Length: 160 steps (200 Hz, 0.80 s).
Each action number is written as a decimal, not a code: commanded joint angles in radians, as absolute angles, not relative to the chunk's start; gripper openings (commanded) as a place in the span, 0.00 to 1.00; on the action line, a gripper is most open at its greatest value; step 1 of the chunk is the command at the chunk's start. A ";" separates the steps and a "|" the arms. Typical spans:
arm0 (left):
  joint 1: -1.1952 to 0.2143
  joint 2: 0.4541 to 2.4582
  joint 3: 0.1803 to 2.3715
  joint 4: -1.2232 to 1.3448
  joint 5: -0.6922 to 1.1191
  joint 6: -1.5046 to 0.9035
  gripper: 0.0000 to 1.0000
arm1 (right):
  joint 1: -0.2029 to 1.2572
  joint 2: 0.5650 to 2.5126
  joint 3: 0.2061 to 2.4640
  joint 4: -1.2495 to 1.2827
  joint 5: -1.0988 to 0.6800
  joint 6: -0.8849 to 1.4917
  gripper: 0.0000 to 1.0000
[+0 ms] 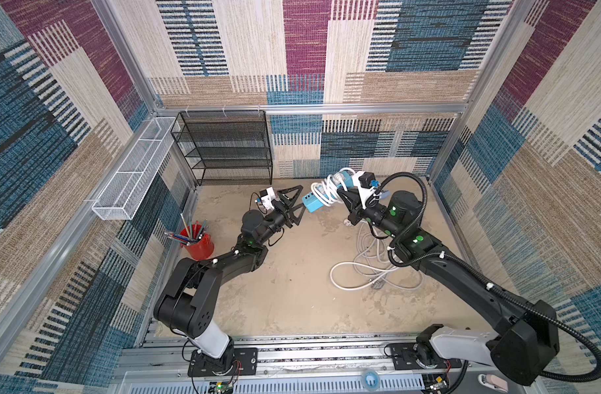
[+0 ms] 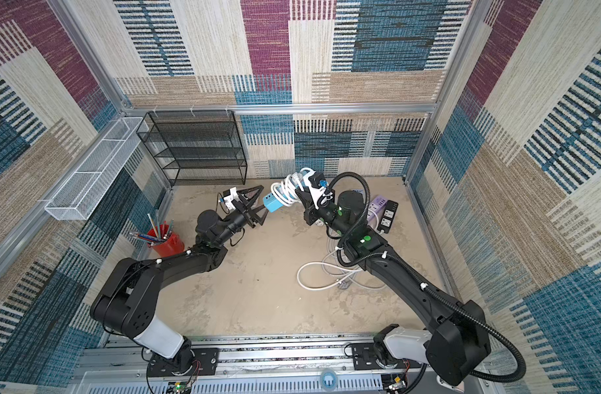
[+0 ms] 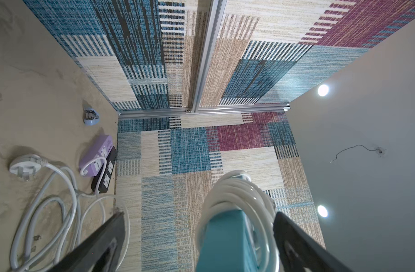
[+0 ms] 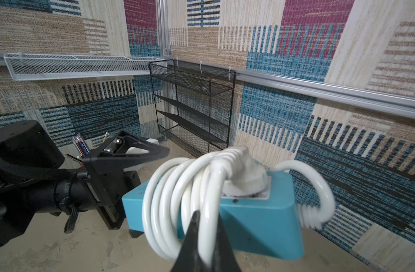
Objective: Unwrap the cord wrapped around the power strip
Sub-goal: Pick up the power strip from the center of the board.
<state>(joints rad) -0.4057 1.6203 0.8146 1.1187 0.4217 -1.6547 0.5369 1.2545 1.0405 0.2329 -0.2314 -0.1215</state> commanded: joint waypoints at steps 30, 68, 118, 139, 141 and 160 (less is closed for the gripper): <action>-0.432 1.615 0.812 1.220 0.394 -1.708 0.89 | 0.561 1.261 1.042 0.390 -0.201 -0.154 0.05; -0.438 1.610 0.811 1.252 0.387 -1.731 0.79 | 0.561 1.275 1.049 0.387 -0.170 -0.164 0.05; -0.456 1.609 0.805 1.272 0.380 -1.752 0.76 | 0.562 1.301 1.062 0.397 -0.156 -0.175 0.05; -0.463 1.613 0.808 1.281 0.375 -1.758 0.68 | 0.561 1.305 1.068 0.403 -0.153 -0.174 0.04; -0.464 1.614 0.808 1.282 0.375 -1.759 0.67 | 0.561 1.305 1.067 0.403 -0.152 -0.175 0.05; -0.469 1.619 0.811 1.286 0.373 -1.760 0.59 | 0.561 1.306 1.070 0.405 -0.158 -0.172 0.04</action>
